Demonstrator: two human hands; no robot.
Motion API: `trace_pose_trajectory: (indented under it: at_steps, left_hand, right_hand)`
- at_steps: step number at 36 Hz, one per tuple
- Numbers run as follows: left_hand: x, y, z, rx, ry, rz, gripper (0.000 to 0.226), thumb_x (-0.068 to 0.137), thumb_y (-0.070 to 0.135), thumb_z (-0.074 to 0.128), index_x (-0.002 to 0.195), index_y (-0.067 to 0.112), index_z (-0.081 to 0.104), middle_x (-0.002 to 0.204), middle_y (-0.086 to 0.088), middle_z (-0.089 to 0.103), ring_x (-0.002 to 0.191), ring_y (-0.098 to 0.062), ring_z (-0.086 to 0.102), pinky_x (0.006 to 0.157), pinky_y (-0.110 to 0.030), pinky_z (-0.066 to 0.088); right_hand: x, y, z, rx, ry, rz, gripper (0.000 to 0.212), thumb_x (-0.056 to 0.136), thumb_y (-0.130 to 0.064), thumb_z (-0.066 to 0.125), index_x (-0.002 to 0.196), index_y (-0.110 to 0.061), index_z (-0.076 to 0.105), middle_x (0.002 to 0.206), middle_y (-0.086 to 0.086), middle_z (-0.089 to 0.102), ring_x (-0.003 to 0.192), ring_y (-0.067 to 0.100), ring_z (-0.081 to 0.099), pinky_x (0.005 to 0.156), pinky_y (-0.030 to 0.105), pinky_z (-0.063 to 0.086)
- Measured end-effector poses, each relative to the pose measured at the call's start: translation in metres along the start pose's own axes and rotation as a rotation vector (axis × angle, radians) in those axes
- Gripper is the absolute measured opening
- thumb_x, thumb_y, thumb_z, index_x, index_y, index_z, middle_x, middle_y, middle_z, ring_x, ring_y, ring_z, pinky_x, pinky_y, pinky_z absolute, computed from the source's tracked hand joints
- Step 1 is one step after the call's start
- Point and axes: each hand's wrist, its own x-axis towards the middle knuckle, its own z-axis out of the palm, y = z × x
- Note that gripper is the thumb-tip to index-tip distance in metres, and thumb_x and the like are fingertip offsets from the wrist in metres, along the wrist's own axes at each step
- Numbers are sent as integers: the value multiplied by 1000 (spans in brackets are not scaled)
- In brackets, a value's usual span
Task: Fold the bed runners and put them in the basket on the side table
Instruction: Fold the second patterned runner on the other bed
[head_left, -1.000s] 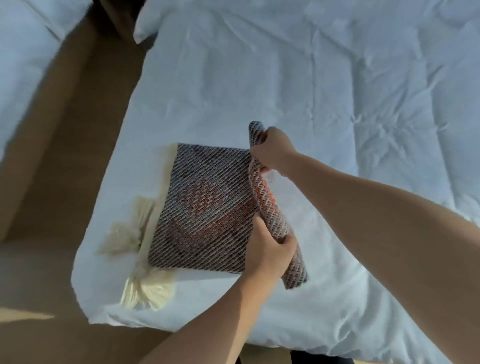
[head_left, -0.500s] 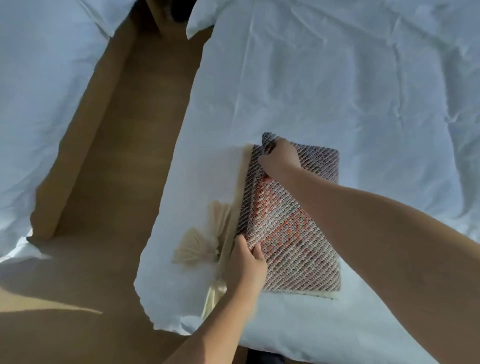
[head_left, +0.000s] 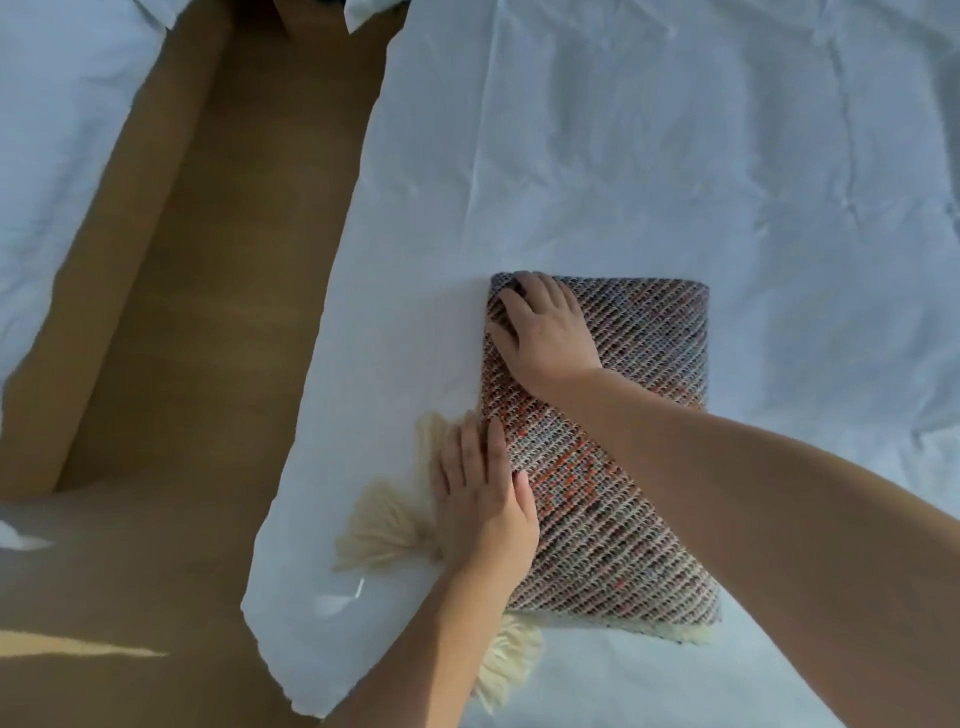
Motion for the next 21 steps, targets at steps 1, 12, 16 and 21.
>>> trace_pose_trajectory:
  at_steps: [1, 12, 16, 21]
  left_hand:
    - [10, 1, 4, 36, -24, 32, 59, 88, 36, 37, 142, 12, 39, 147, -18, 40, 133, -37, 40, 108, -52, 30]
    - [73, 24, 11, 155, -52, 104, 73, 95, 50, 17, 149, 1, 8, 157, -23, 0, 146, -35, 2, 118, -48, 1]
    - [116, 43, 1, 230, -68, 222, 66, 97, 46, 9, 149, 10, -8, 157, -12, -16, 145, -24, -16, 117, -40, -12]
    - [125, 41, 2, 241, -114, 177, 67, 98, 47, 11, 150, 11, -9, 158, -10, -16, 145, -21, -16, 118, -38, -10]
  right_hand:
    - [-3, 10, 0, -60, -78, -21, 58, 100, -46, 30, 147, -12, 33, 157, 13, 22, 146, 30, 14, 120, 44, 9]
    - [-48, 135, -21, -262, -217, 251, 79, 94, -64, 11, 153, -13, -2, 160, 9, -11, 147, 25, -14, 119, 42, -9]
    - [-65, 126, -25, -187, -213, 299, 79, 96, -60, 14, 153, -8, -3, 160, 12, -13, 146, 27, -16, 119, 42, -8]
    - [-124, 84, -7, -91, -223, 295, 81, 94, -64, 9, 152, -8, -4, 160, 9, -14, 146, 25, -20, 119, 41, -11]
